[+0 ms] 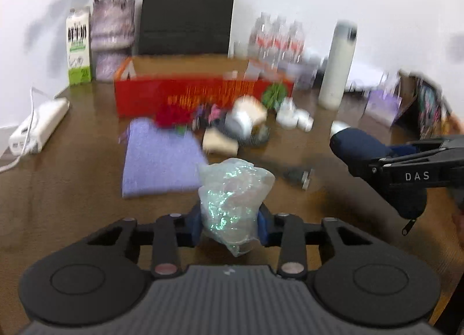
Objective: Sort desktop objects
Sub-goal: 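Carry the plastic bag with the left tool into the box while the right tool drops the navy pouch there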
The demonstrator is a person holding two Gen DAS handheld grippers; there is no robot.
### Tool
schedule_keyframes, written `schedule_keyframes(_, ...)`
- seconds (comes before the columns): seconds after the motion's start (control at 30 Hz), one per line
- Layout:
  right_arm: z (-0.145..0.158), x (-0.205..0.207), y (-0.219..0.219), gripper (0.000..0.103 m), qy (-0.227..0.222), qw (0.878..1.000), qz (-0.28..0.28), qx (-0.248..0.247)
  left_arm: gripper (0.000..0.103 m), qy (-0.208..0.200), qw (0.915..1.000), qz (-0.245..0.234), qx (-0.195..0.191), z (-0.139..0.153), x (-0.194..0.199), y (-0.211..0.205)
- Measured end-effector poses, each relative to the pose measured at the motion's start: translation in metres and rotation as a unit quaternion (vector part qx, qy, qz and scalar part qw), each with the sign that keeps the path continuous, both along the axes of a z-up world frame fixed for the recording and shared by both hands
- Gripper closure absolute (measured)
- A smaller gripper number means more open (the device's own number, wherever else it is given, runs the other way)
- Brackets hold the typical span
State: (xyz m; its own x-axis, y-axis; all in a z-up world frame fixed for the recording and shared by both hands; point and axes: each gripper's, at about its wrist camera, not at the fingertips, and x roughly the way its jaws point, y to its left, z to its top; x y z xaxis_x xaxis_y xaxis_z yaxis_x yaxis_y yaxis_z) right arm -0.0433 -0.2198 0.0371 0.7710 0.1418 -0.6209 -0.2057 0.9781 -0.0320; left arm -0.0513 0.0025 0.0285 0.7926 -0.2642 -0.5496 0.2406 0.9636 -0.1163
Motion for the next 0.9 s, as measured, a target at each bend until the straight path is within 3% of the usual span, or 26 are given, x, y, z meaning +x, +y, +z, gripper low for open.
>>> schedule_keyframes(0.1,0.029,0.012,-0.011,0.043,-0.032,0.999,-0.009,0.039,0.068,-0.017,0.9994,-0.006,-0.029,0.024,0.016,0.010)
schedule_keyframes(0.2,0.057,0.042,-0.009,0.043,-0.066,0.995,-0.005,0.069,0.068,-0.022,0.9991,0.009,-0.034,0.050,0.052,0.019)
schedule_keyframes(0.37,0.091,0.140,-0.003,0.043,-0.084,0.989,0.004,0.125,0.067,-0.041,0.9986,0.023,-0.022,0.098,0.143,0.026)
schedule_keyframes(0.47,0.100,0.219,-0.001,0.042,-0.068,0.987,-0.017,0.144,0.067,-0.020,0.9989,0.037,-0.021,0.117,0.221,0.028)
schedule_keyframes(0.6,0.082,0.319,0.018,0.042,-0.021,0.994,-0.058,0.086,0.067,-0.023,0.9951,0.092,0.029,0.105,0.304,0.036)
schedule_keyframes(0.7,0.052,0.371,0.029,0.042,0.018,0.996,-0.079,0.029,0.067,0.045,0.9927,0.106,0.035,0.074,0.361,0.050)
schedule_keyframes(0.77,0.032,0.394,0.034,0.042,0.040,0.995,-0.086,0.000,0.064,0.085,0.9892,0.110,0.047,0.054,0.387,0.052)
schedule_keyframes(0.9,0.005,0.409,0.043,0.040,0.076,0.994,-0.078,-0.024,0.053,0.103,0.9840,0.103,0.103,0.028,0.399,0.039)
